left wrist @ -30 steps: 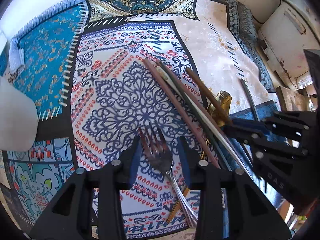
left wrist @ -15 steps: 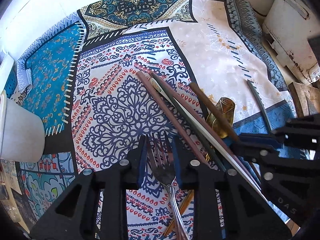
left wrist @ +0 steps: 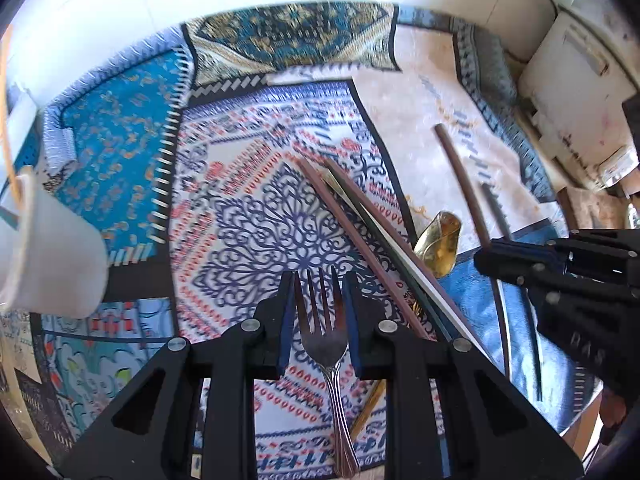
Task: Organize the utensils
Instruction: 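Grasp the silver fork with the left tool while the right tool grasps a dark brown chopstick, then carry the fork and brown chopstick with both tools and lower them into the white cup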
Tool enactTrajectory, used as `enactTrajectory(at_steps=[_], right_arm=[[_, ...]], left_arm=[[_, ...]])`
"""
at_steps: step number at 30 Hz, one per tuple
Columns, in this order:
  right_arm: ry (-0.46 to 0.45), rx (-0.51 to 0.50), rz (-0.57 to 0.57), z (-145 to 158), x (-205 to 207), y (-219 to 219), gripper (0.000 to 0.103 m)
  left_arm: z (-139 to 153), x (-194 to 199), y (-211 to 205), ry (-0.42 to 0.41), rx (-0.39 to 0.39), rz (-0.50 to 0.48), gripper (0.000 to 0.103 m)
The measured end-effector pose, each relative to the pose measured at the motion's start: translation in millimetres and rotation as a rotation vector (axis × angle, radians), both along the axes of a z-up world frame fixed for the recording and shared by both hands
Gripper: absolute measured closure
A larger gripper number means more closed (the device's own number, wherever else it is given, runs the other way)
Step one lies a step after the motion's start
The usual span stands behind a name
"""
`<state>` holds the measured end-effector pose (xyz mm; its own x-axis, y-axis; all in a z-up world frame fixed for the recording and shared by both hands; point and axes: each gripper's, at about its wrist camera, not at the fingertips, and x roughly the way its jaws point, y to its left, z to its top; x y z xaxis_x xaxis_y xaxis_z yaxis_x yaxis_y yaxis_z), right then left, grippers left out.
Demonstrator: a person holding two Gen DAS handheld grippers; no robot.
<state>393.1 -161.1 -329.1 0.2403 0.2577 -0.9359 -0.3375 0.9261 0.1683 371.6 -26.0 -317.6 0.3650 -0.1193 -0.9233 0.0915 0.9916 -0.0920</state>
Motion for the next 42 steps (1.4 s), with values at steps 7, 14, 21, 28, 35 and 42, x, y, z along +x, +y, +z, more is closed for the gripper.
enactTrajectory(at_steps=[7,14,21,28,35,42], right_arm=[[-0.077,0.037,-0.079,31.1,-9.9,-18.1,0.096],[-0.178,0.042,-0.121,64.2,-25.3,-23.7,0.096],[-0.263,0.057,-0.146,93.0,-37.2,-20.8,0.096],[-0.327,0.079,-0.146,118.2,-41.2,-11.1,0.096],[-0.402,0.109,-0.117,147.0,-37.9,14.3,0.096],[-0.473,0.151,-0.062,177.5,-34.8,52.2,0.096]], left_arm=[[38.2,-14.4,14.7,-0.068,-0.059,0.011,0.081],[74.7,-29.7,18.3,-0.141,-0.097,-0.003,0.081],[100.7,-40.5,20.9,-0.204,-0.107,-0.022,0.081],[126.4,-47.6,34.6,-0.267,-0.121,-0.009,0.081],[159.5,-53.8,62.2,-0.349,-0.120,0.035,0.081],[190.1,-60.2,105.4,-0.430,-0.105,0.106,0.081]])
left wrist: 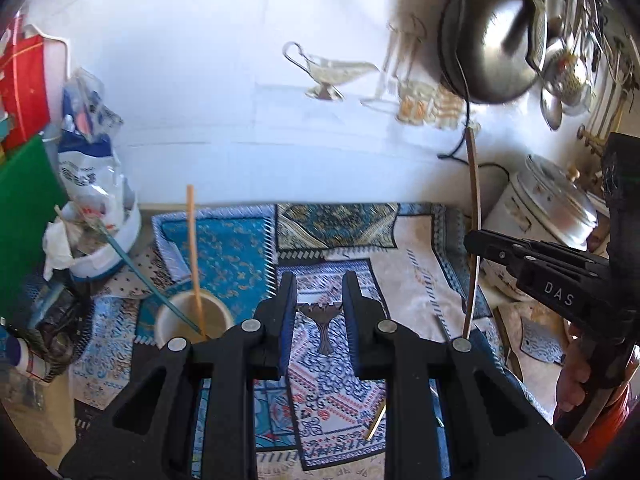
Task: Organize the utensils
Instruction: 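Carry the fork and brown chopstick with both tools and lower them into the white cup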
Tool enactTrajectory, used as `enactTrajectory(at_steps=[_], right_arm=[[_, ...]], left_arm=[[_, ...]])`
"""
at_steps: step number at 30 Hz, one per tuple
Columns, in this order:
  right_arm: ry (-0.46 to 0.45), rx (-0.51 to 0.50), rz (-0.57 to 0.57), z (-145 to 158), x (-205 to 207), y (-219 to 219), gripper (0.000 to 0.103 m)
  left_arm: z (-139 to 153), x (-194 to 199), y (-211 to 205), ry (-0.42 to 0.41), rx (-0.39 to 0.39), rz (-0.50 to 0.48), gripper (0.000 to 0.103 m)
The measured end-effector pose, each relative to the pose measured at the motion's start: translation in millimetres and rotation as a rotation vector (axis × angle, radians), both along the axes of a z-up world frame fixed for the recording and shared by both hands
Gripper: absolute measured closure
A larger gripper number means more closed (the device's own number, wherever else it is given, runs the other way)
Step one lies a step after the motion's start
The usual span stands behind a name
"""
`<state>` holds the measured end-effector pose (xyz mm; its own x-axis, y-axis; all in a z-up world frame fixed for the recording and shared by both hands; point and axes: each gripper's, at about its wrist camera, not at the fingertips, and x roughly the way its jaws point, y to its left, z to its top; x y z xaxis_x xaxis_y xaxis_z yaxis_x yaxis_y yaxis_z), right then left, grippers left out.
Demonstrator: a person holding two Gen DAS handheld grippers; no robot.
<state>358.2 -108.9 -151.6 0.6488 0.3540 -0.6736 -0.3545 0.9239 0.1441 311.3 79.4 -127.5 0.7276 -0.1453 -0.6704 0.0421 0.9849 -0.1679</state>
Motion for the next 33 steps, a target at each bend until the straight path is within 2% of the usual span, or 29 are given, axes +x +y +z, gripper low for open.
enactTrajectory(at_steps=[9,19,27,33], right_arm=[[-0.085,0.027,0.104,31.1,0.0,62.1,0.096],[-0.125,0.060,0.190,42.4,11.2,124.3,0.096],[-0.110,0.088,0.216,36.3,22.5,161.9,0.096],[-0.096,0.092,0.209,18.4,34.1,182.3,0.096]], left_arm=[[30.9,-9.9,51.2,-0.087,0.012,0.089,0.081],[51.6,-16.2,98.8,-0.152,0.021,0.159,0.082],[42.2,-11.1,124.4,-0.130,0.006,0.173,0.082],[24.2,-0.9,132.3,-0.095,-0.008,0.165,0.082]])
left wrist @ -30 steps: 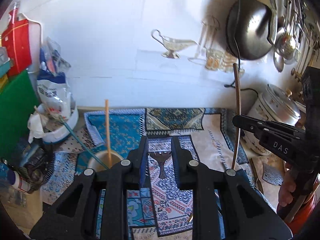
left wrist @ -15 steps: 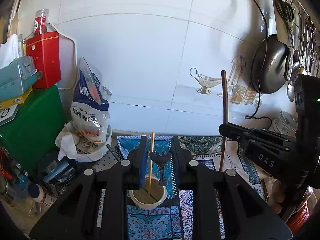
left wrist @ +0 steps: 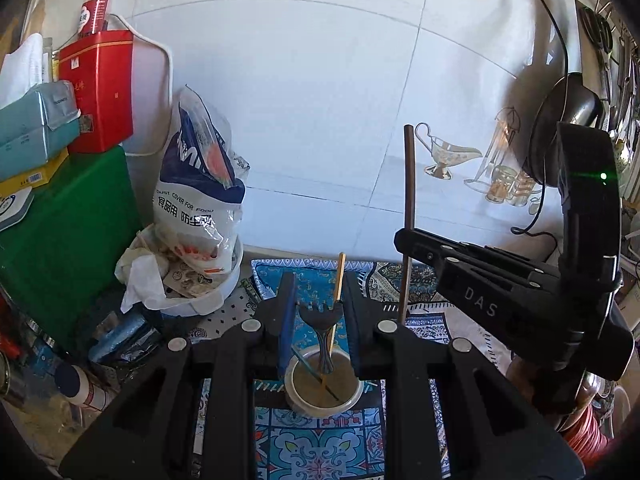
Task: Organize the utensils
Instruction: 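Carry the fork and brown chopstick with both tools and lower them into the white cup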
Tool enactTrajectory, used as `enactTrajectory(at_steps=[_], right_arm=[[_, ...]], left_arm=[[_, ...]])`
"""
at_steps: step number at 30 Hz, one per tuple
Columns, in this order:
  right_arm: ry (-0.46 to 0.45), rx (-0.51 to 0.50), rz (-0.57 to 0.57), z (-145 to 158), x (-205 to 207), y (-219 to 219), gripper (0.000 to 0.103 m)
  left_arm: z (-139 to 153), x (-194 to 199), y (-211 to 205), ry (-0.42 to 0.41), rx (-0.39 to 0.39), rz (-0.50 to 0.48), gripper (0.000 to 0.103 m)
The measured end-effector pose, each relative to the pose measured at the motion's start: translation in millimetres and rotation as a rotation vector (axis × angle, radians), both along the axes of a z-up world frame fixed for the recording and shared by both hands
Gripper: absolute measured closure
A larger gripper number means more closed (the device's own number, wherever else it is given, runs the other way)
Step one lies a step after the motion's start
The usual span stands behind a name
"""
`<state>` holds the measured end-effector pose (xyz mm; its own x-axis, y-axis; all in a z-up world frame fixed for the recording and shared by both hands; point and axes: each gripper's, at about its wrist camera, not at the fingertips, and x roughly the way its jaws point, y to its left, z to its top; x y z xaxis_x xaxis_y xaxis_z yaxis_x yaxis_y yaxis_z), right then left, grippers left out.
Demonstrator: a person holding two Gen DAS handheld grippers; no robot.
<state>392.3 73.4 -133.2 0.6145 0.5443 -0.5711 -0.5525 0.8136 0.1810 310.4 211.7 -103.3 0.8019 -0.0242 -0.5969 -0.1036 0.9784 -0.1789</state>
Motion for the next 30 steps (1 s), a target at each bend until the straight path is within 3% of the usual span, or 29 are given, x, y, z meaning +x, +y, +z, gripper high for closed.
enactTrajectory(at_steps=[20,30], right_arm=[[0.112,-0.095,-0.005,-80.8,21.4,22.7,0.096],[0.196,-0.163,0.044,-105.4,15.5,25.8,0.096]], left_arm=[[-81.2,29.6,9.6,0.176,-0.040,-0.020,0.081],[-98.0,37.6,10.1,0.245,-0.053,-0.024,0.081]])
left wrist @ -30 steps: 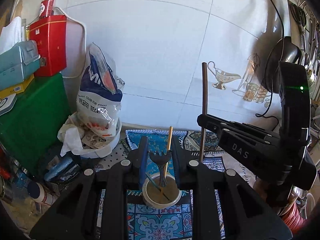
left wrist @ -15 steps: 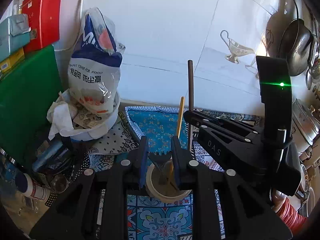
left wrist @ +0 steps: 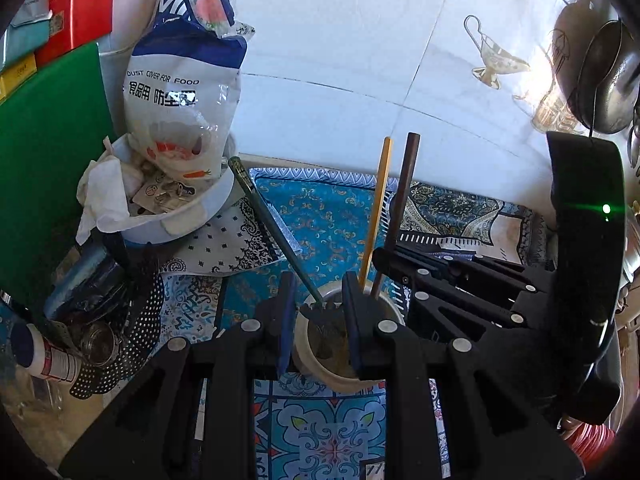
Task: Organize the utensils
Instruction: 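Carry the fork and brown chopstick with both tools and lower them into the white cup, then open both tools and move them back over the remaining utensils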
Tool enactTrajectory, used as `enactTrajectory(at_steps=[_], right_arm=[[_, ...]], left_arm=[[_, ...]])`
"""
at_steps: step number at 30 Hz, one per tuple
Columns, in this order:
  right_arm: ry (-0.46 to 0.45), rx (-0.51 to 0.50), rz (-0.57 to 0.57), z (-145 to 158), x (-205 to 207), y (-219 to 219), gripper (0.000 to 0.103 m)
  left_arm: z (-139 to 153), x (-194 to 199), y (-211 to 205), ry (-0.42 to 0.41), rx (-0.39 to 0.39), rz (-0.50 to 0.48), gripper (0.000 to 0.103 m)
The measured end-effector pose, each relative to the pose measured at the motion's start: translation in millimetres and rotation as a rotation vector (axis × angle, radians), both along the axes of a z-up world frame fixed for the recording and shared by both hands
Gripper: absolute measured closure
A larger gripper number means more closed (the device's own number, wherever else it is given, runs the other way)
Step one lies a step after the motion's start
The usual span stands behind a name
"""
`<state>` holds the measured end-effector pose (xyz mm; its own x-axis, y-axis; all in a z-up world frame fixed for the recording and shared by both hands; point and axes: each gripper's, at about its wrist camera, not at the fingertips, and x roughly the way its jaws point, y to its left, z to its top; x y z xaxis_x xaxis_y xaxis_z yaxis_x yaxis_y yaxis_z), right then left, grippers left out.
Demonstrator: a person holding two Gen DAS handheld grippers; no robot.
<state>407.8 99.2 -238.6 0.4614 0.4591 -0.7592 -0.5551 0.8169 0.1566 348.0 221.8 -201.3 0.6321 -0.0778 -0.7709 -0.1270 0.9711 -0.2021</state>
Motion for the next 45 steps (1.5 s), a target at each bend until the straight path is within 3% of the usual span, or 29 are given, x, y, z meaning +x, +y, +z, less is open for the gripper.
enactTrajectory(at_steps=[9,18,31,37,45], right_arm=[[0.024,-0.011,0.020,9.9,-7.8,-8.6,0.092],[-0.037,-0.004,0.011,40.3,-25.5,-40.2,0.085],[-0.122,-0.004,-0.051,78.9,-46.2,-114.2,0.081],[-0.133,-0.024,-0.100,80.2,-50.1,-156.8,0.081],[-0.092,-0.074,-0.183,57.3,-41.6,-215.2,0.080]], left_arm=[[3.1,-4.0,-4.2,0.022,0.025,0.007,0.081],[32.9,-16.6,-17.4,-0.015,0.053,0.027,0.081],[67.7,-25.2,-80.4,-0.076,0.088,-0.020,0.072],[63.2,-17.3,-124.0,-0.068,0.096,-0.086,0.068],[35.8,0.2,-177.4,-0.003,0.073,-0.173,0.068]])
